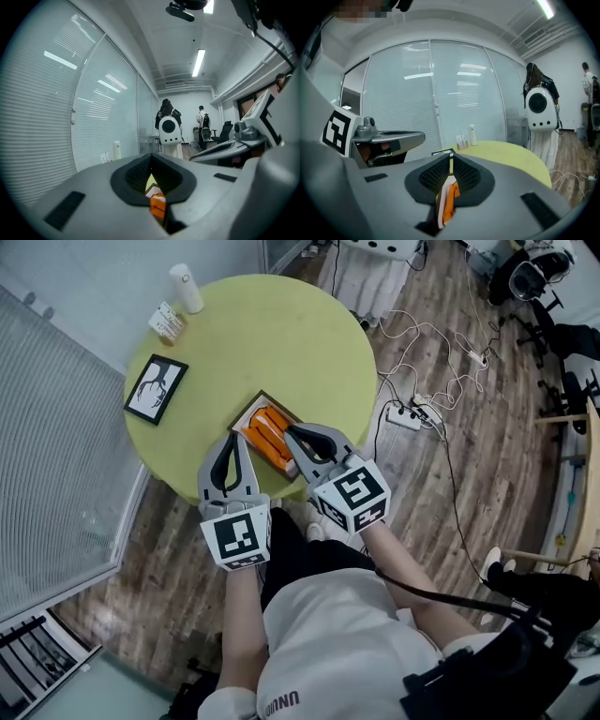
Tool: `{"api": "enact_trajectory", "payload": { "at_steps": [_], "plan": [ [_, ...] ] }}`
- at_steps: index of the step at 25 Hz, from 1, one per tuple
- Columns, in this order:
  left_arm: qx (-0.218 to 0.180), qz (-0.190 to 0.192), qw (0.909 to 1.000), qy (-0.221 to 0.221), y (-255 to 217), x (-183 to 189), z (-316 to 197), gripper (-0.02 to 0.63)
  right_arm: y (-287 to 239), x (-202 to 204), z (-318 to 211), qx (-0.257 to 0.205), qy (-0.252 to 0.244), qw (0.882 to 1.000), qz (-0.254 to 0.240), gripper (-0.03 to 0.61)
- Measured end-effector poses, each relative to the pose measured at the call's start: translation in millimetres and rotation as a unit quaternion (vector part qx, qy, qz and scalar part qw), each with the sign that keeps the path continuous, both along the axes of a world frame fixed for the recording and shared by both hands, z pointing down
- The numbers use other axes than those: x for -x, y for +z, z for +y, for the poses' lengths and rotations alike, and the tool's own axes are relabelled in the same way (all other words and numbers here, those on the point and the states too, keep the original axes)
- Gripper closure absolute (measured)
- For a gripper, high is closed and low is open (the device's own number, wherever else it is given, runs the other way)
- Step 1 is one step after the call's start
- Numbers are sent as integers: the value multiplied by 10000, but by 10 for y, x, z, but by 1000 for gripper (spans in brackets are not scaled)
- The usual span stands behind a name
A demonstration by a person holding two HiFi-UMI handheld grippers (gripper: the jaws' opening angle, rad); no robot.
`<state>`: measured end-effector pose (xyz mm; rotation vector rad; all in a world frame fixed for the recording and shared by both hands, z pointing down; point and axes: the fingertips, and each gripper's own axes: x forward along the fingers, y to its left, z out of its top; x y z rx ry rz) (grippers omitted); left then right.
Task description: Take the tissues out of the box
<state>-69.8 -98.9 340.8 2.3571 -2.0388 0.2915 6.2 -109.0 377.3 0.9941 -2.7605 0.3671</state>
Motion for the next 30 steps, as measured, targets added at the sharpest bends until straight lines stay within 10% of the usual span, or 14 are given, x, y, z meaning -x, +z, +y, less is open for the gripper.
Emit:
{"api": "enact_trajectory", "payload": {
  "at_steps": [6, 30],
  "plan": [
    [288, 149, 9993, 189, 222, 100, -264, 600, 211, 75, -188, 383, 159, 9990, 142, 453],
    [1021, 479, 9921, 544, 783, 179, -554, 600, 965, 339, -413, 1502, -101, 9773, 1491, 400]
  ]
}}
